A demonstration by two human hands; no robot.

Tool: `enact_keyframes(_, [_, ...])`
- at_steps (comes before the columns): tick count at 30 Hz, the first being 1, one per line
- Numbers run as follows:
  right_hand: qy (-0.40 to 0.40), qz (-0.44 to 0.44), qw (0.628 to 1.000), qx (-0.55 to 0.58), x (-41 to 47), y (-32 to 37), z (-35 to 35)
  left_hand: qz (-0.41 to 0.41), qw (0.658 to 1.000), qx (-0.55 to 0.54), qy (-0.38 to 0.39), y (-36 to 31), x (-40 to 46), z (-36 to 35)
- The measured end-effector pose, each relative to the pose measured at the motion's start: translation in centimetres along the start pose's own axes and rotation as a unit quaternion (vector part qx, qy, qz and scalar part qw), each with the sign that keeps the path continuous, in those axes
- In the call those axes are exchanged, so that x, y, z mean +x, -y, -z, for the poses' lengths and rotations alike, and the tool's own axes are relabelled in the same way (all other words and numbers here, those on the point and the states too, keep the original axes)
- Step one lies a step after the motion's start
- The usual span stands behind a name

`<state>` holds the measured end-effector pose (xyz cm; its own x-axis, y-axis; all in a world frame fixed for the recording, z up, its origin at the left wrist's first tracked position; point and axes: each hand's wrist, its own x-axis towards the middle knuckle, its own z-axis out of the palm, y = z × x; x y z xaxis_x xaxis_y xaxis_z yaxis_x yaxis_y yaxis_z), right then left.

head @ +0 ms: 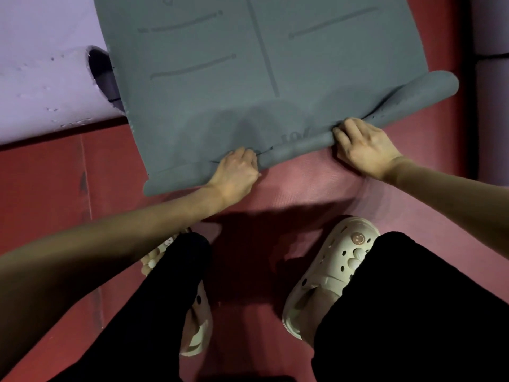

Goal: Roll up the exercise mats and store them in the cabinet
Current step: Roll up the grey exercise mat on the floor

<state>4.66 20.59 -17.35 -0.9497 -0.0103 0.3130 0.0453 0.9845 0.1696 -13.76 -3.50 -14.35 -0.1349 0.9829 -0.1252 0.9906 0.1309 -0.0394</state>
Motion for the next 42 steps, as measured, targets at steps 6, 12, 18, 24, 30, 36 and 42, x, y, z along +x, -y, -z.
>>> enact_keyframes(6, [0.010, 0.018, 0.999, 0.031, 0.5, -1.3, -1.0, 0.143, 0.977, -0.156, -0.036, 0.3, 0.1, 0.0])
enact_keyframes(12, [0.031, -0.016, 0.994, 0.101, 1.8, -2.4, -1.8, 0.272, 0.900, -0.333, -0.071, 1.7, 0.9, -0.6])
enact_keyframes(18, [0.049, 0.013, 0.995, 0.091, 2.5, -3.0, -3.0, 0.395, 0.791, -0.466, -0.024, 2.9, 2.2, -1.0])
enact_keyframes(24, [0.092, -0.008, 0.988, 0.121, 3.4, -2.9, -2.3, 0.357, 0.807, -0.470, -0.028, 3.5, 2.2, -1.7])
enact_keyframes(30, [0.128, -0.023, 0.985, 0.115, 3.9, -2.7, -1.9, 0.278, 0.863, -0.411, -0.096, 3.7, 1.8, -2.1])
enact_keyframes(36, [0.195, -0.065, 0.963, 0.172, 4.4, -3.1, -1.4, 0.161, 0.943, -0.230, -0.179, 1.8, 0.0, -2.5])
enact_keyframes(42, [0.163, -0.070, 0.968, 0.180, 4.5, -2.9, -1.4, 0.142, 0.955, -0.215, -0.148, 2.6, -0.3, -2.7])
